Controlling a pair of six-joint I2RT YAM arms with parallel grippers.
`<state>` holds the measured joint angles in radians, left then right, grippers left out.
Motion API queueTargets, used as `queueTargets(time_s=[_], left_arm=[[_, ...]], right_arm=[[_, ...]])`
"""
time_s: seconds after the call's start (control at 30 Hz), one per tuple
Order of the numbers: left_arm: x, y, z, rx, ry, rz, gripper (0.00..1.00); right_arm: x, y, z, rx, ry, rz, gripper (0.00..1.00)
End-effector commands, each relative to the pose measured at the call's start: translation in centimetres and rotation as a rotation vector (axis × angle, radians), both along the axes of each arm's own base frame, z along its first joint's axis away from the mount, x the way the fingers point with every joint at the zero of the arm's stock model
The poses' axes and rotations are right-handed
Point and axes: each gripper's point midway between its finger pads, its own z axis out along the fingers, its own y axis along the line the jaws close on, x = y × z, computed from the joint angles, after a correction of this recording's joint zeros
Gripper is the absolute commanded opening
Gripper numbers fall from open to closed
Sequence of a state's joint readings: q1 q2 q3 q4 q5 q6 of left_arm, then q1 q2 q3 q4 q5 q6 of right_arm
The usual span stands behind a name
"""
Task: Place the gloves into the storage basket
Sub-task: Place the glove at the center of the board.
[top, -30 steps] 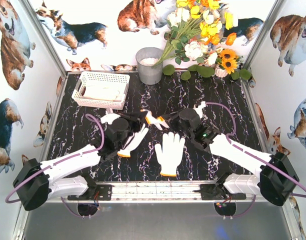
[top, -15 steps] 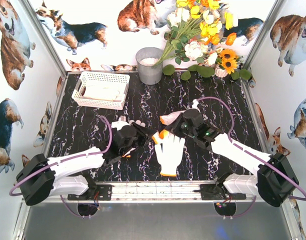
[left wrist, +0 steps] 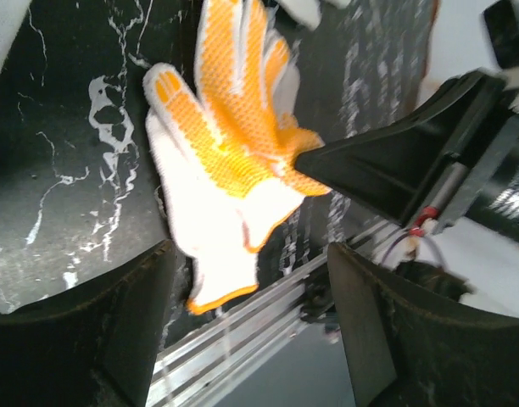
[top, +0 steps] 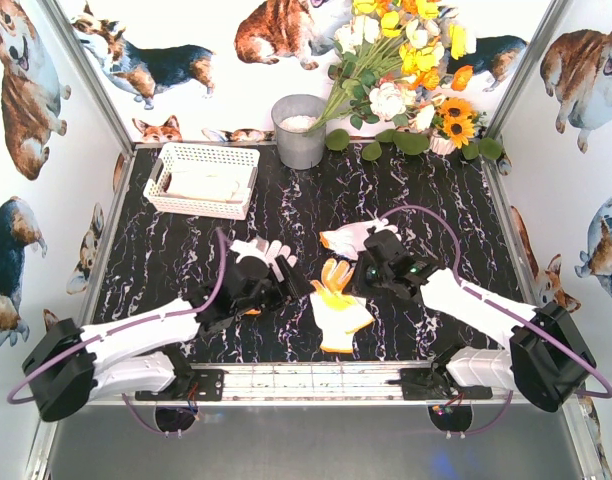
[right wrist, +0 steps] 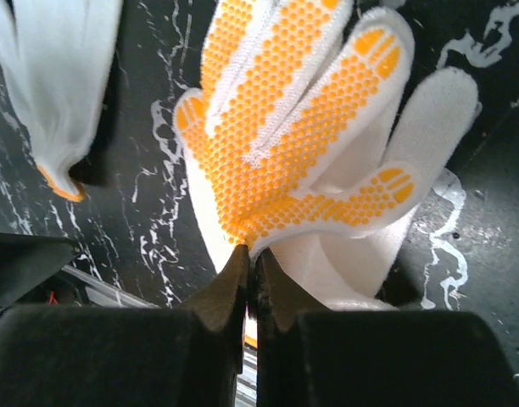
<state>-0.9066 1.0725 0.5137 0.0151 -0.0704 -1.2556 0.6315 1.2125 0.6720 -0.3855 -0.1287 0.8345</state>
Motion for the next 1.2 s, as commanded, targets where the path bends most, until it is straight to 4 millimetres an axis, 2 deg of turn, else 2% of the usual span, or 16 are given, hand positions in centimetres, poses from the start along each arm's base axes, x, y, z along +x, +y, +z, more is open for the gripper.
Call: queueTargets(time_s=[0.0, 0.07, 0.23, 0.33, 0.4, 0.53, 0.67, 0.8, 1.17], left_arm=[[-2.1, -1.2, -1.8, 0.112, -0.009, -0.252, 0.63], [-2.6, -1.9, -2.6, 0.121, 0.009, -0.318, 0.61], [-2.8, -3.5, -3.4, 0.116, 0.005, -0.415, 0.5], [-3.1, -4.5, -3.0, 0.071, 0.001, -0.455, 0.49], [-3.4, -5.0, -2.8, 0.03, 0.003, -0.468, 0.49], [-3.9, -6.5, -2.7, -0.077, 0.038, -0.482, 0.48], [-4.3, -8.0, -2.9, -0.124, 0.054, -0.499, 0.46], [-4.4, -8.8, -3.9, -0.121, 0.079, -0.502, 0.42], [-4.0, -9.9, -7.0, -0.076, 0.139, -0.489, 0.39]], right_arm=[[-0.7, -1.1, -0.9, -0.051, 0.02, 0.01, 0.0], [-0.9, -1.2, -1.2, -0.046, 0.028, -0.002, 0.0], [-1.3, -2.5, -1.3, -0.093, 0.021, -0.007, 0.32], [-1.8, -3.9, -1.1, -0.158, 0.021, -0.009, 0.46], [-2.4, -4.7, -1.3, -0.193, 0.035, -0.002, 0.52], [-3.8, -6.0, -2.0, -0.22, 0.071, 0.001, 0.54], [-4.4, -6.0, -2.5, -0.182, 0.092, -0.001, 0.54], [-4.1, -6.1, -2.8, -0.163, 0.087, -0.003, 0.49], [-3.6, -6.1, -3.6, -0.098, 0.118, 0.02, 0.38]])
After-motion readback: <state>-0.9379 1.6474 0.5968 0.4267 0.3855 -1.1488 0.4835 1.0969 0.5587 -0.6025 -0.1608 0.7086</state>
